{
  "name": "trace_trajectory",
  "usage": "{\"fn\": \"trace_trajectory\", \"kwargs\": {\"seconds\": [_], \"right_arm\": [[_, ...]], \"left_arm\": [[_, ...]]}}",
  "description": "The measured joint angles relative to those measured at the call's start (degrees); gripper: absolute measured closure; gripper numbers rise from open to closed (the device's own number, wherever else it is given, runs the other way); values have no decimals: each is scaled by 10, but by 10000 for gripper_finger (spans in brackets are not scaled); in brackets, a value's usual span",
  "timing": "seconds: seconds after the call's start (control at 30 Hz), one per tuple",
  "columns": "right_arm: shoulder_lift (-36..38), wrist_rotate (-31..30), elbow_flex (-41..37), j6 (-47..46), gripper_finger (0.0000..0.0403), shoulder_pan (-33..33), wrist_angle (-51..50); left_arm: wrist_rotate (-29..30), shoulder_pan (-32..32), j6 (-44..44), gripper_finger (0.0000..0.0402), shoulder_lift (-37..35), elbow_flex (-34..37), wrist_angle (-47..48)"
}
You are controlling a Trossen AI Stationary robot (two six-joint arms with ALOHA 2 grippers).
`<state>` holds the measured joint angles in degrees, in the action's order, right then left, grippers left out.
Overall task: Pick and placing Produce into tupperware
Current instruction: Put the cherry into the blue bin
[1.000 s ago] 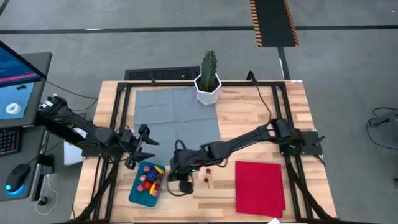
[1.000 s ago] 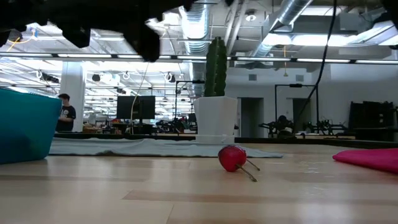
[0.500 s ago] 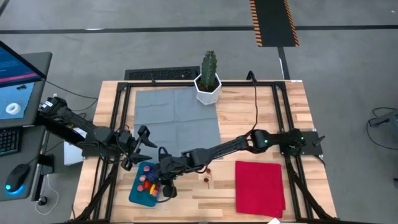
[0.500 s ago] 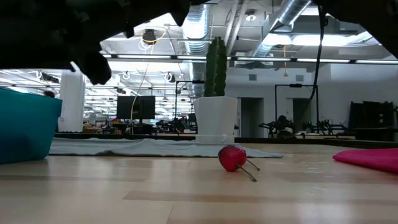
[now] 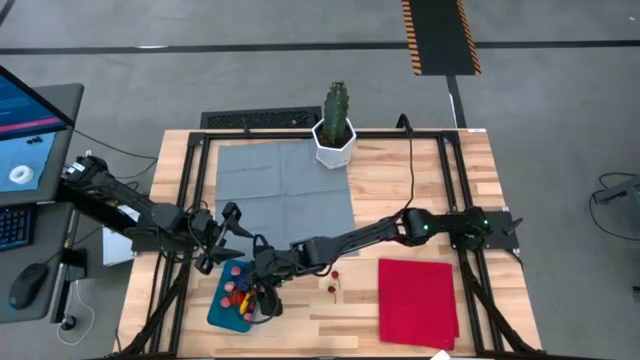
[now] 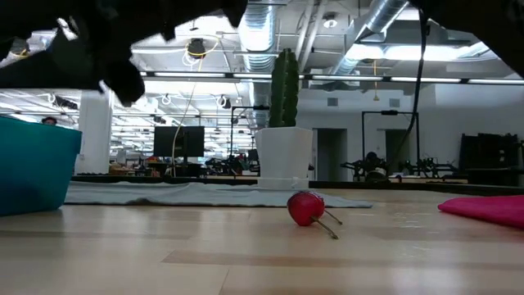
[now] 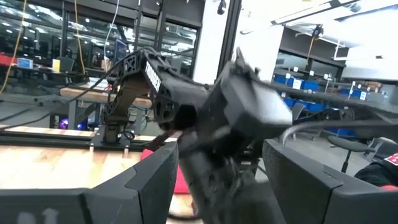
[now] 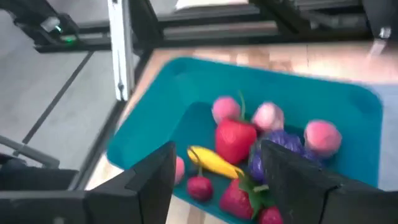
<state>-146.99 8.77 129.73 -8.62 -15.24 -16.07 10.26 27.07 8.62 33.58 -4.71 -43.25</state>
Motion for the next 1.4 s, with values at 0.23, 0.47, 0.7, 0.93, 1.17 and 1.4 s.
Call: {"fn": "trace_trajectory", "kwargs": {"seconds": [0.23, 0.47, 0.7, 0.93, 1.17, 1.4], "right_arm": [[29, -8, 1, 25, 152, -8, -89], [104, -84, 0, 91, 166, -38, -176], [199, -160, -2, 106, 174, -67, -255], [302, -274, -7, 101, 183, -117, -350], [410, -363, -6, 36, 188, -174, -440], [428, -543, -7, -91, 193, -269, -580]], "left_arm": [[-24, 0, 1, 175, 0, 0, 16], [-24, 0, 2, 175, 0, 0, 22], [-20, 0, 16, 175, 1, 0, 40], [-20, 0, 26, 175, 2, 1, 67], [24, 0, 27, 175, 4, 1, 66], [125, -2, 136, 175, 57, -11, 153]]}}
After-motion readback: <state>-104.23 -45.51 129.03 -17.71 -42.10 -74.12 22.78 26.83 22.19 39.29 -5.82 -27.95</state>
